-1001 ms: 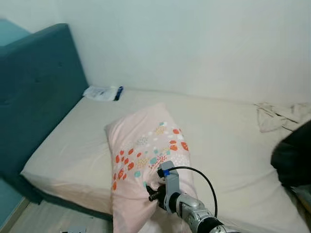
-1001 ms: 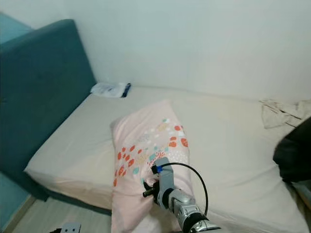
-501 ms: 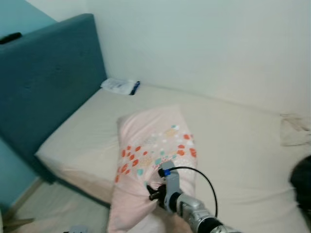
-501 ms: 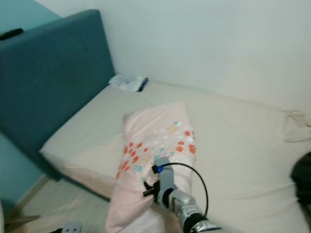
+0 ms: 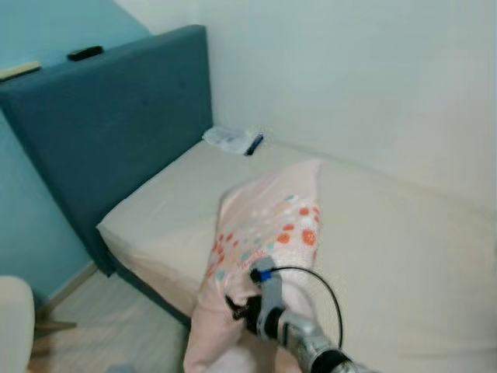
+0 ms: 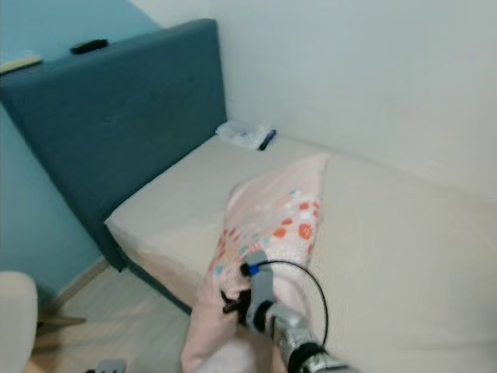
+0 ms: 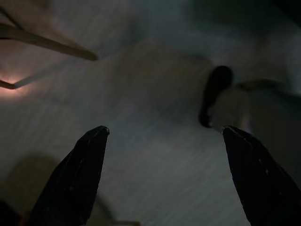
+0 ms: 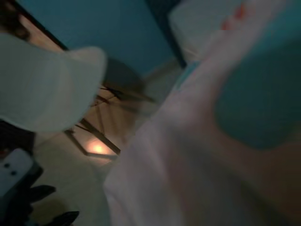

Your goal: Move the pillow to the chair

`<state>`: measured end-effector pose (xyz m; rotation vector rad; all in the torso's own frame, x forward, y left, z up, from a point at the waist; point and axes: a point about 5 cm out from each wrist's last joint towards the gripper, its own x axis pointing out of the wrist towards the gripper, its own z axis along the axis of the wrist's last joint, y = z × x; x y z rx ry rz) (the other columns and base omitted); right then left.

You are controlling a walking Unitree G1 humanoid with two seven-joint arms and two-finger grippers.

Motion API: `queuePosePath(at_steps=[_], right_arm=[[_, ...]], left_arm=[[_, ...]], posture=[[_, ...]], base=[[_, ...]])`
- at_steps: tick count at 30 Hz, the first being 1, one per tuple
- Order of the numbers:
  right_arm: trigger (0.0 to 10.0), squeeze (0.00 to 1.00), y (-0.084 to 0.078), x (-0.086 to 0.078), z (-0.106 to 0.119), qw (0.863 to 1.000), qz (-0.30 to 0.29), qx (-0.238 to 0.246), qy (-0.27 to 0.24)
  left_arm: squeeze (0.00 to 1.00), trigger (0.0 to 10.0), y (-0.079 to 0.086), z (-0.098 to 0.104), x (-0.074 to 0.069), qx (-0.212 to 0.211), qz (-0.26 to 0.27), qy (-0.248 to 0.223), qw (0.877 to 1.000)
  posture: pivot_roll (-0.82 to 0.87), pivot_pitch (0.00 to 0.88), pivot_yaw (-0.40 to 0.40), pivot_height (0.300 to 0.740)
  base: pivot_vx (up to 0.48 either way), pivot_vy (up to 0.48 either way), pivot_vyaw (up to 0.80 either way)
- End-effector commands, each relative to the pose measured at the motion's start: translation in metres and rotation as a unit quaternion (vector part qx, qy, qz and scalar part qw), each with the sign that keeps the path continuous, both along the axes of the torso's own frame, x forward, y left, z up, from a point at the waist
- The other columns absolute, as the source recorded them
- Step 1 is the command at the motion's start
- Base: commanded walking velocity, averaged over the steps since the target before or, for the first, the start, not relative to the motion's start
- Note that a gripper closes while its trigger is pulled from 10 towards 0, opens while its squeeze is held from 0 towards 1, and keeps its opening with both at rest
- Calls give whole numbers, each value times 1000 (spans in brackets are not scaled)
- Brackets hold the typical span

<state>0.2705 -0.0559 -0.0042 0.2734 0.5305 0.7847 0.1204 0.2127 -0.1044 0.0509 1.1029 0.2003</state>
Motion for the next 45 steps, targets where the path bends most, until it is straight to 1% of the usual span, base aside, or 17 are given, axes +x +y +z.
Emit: queuePosePath(at_steps=[1,9,15,17,27,32,35,37,40,44,45], right_arm=[[10000,0,9,-2,2,1000,22,21,-1],[10000,0,12,-1,5,999,27,27,-6],[10000,0,10,-2,3,999,29,13,-4],[10000,0,8,-5,-1,1000,29,-1,3],[10000,0,9,-7,-2,999,34,6,9],[10000,0,14,-5,2,999,43,27,2],[10000,0,25,-6,11,994,83,77,-5],[10000,0,31,-8,14,989,109,99,-10],[10000,0,35,-9,16,986,127,110,-13],[10000,0,37,-10,18,985,132,112,-16],[10000,0,38,-9,20,983,136,120,-18]], left_arm=[[0,10000,-1,-2,-5,-3,5,9,1000],[0,10000,-2,-2,-5,-3,3,12,1000],[0,10000,-2,-2,-6,-3,3,13,1000],[0,10000,-2,-2,-6,-2,3,13,1000],[0,10000,0,-2,-7,-1,2,13,1000],[0,10000,1,-2,-8,-1,3,14,1000],[0,10000,1,-2,-8,0,3,15,1000],[0,10000,1,-2,-8,-1,3,15,1000],[0,10000,1,-2,-7,-1,4,15,1000],[0,10000,0,-2,-7,-2,4,15,1000],[0,10000,0,-2,-7,-3,5,15,1000]], posture=[[-20,28,-28,740],[-19,26,-32,740],[-15,20,-35,740],[-12,17,-39,740],[-7,10,-42,740],[-7,8,-40,740],[-9,10,-37,740],[-9,10,-37,740],[-11,13,-35,740],[-11,14,-35,740],[-14,15,-37,740]], base=[[0,0,669],[0,0,663],[0,0,663],[0,0,666],[0,0,668],[0,0,668],[0,0,663],[0,0,669],[0,0,665],[0,0,667],[0,0,669]])
